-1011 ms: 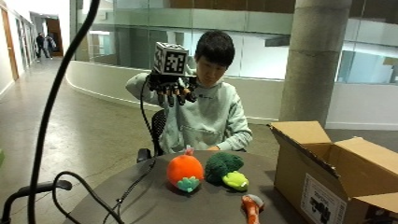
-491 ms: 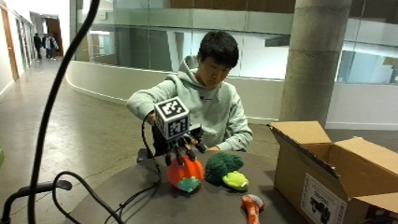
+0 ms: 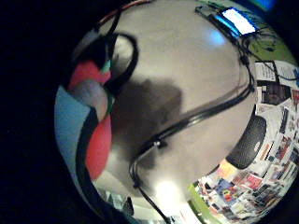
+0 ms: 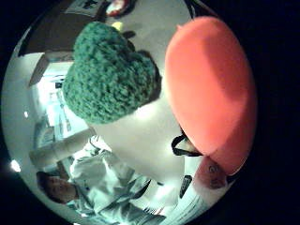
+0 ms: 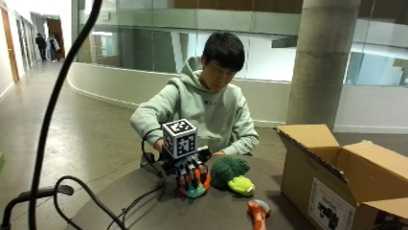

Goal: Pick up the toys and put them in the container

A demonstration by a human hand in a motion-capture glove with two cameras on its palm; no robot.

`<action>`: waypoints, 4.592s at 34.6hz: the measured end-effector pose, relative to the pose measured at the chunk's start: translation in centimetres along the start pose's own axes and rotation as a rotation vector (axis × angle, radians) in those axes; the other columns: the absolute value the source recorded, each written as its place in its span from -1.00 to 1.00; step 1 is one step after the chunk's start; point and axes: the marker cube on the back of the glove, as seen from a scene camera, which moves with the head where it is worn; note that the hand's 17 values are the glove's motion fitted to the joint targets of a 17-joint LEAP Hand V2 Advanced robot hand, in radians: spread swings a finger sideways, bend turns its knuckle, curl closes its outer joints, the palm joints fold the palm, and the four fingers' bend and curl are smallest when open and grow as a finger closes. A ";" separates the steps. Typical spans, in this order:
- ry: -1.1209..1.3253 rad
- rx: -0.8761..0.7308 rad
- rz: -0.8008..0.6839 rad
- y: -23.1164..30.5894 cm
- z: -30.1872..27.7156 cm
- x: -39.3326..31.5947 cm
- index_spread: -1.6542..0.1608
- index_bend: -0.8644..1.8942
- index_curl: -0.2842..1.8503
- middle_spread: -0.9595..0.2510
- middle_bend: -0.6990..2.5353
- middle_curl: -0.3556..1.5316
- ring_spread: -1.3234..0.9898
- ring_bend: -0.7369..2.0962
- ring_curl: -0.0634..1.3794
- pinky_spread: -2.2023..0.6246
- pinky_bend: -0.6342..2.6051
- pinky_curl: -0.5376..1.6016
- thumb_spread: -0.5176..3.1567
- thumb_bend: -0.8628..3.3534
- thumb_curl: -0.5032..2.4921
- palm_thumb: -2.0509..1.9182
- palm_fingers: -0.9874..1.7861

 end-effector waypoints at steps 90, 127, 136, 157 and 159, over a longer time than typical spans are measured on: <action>0.169 -0.324 -0.310 -0.8 -1.5 -14.9 0.54 -0.31 -0.49 0.57 -0.49 -0.35 0.12 -0.35 -0.51 0.58 -0.05 -0.16 -0.02 -0.60 -0.40 0.23 -0.44; 0.053 0.073 -0.414 -0.7 -23.3 -21.5 0.50 0.04 -0.19 0.18 -0.01 -0.12 -0.19 0.29 -0.06 0.27 0.01 -0.09 -0.36 -0.52 -0.12 0.45 0.47; -0.044 0.364 -0.364 -6.1 -31.2 -31.7 0.50 0.07 -0.10 0.14 0.02 -0.04 -0.20 0.32 -0.03 0.27 0.03 -0.06 -0.42 -0.52 -0.07 0.44 0.43; -0.047 0.305 -0.301 -8.6 -30.2 -24.5 0.53 -0.29 -0.33 0.54 -0.47 -0.27 0.08 -0.39 -0.47 0.54 -0.09 -0.15 -0.17 -0.61 -0.29 0.14 -0.53; -0.035 0.293 -0.287 -7.2 -30.1 -22.8 0.53 -0.28 -0.34 0.55 -0.48 -0.27 0.09 -0.38 -0.49 0.55 -0.11 -0.16 -0.15 -0.60 -0.30 0.14 -0.51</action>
